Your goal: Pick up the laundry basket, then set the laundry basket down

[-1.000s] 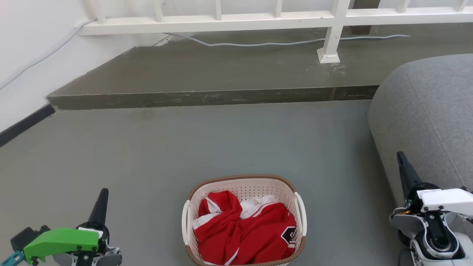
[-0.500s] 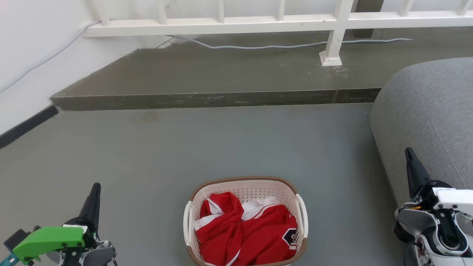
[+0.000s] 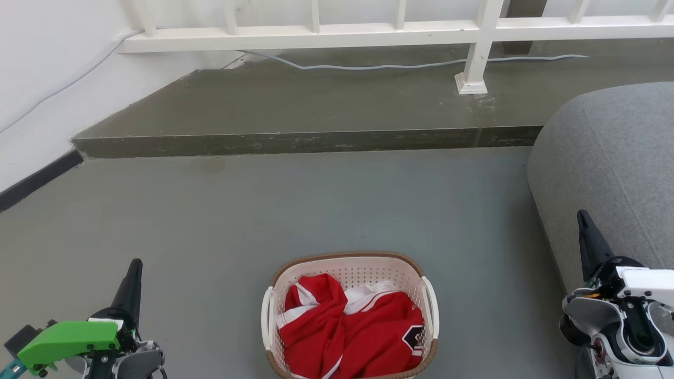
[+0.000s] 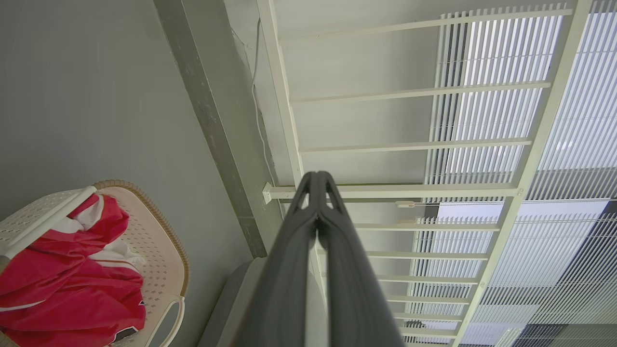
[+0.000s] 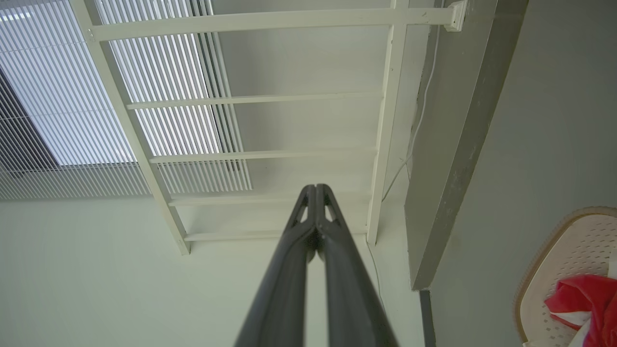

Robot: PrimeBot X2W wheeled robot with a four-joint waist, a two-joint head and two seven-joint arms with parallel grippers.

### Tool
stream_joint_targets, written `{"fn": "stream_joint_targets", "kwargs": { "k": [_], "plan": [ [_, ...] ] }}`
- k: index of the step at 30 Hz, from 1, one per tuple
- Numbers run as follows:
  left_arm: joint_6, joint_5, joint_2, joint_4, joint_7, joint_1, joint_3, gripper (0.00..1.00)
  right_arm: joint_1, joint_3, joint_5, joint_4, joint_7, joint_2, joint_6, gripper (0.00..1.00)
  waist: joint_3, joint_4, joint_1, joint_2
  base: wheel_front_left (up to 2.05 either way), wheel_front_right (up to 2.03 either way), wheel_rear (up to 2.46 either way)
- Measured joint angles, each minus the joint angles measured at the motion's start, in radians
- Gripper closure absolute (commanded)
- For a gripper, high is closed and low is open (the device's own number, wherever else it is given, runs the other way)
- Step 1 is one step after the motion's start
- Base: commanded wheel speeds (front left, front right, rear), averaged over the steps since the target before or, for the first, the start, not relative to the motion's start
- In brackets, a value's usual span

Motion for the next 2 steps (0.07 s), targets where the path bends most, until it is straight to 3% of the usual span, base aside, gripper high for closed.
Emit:
{"fn": "stream_joint_targets", "kwargs": {
  "k": [2],
  "plan": [
    [0.000,0.000,0.000,0.001,0.000,0.000,0.000,1.00,0.000,0.000,0.000,0.001,0.000,0.001,0.000,1.00,0.000,0.000,0.0000,0.0000,0.00,0.00,0.00]
  ]
}}
